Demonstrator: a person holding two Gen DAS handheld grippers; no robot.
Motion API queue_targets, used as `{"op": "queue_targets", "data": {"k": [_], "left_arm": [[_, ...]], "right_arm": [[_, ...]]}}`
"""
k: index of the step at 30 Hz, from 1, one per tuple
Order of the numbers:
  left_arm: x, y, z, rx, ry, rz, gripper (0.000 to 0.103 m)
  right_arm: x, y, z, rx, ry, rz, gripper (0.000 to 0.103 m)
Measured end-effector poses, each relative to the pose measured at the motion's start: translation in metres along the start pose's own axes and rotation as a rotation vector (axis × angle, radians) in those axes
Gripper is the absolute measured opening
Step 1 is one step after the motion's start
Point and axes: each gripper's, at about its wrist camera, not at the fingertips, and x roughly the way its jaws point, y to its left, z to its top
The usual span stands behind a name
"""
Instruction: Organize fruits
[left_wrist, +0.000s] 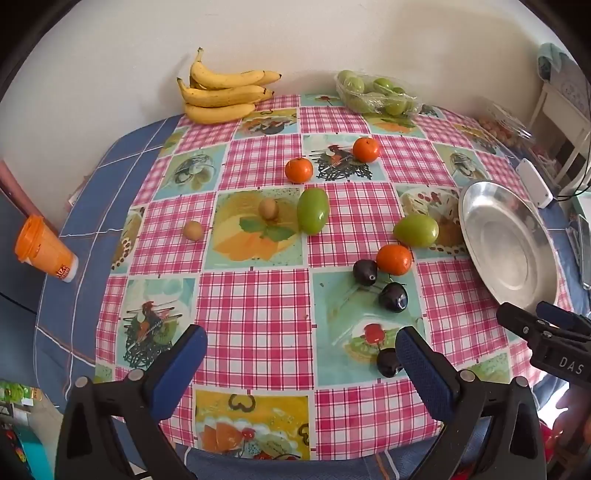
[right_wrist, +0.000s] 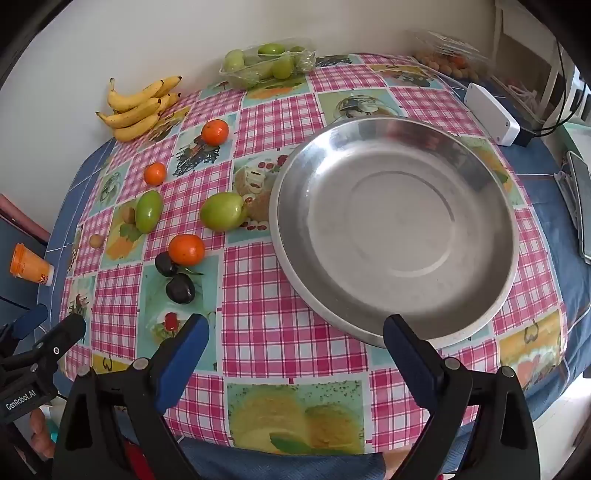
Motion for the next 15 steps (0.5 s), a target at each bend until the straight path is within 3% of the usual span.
{"op": "queue_targets", "data": {"k": [3, 15], "left_arm": [[0.005, 0.003, -0.002, -0.039, 0.017, -0.015, 0.103], [0.011, 0.001, 0.0, -0.02, 0.065, -0.032, 0.103]], "right_arm": [[-0.001, -0.001, 0.0, -0.003, -0.002, 0.007, 0.096], [-0.002, 0.005, -0.001, -0.027, -0.013, 0.0, 0.096]]}}
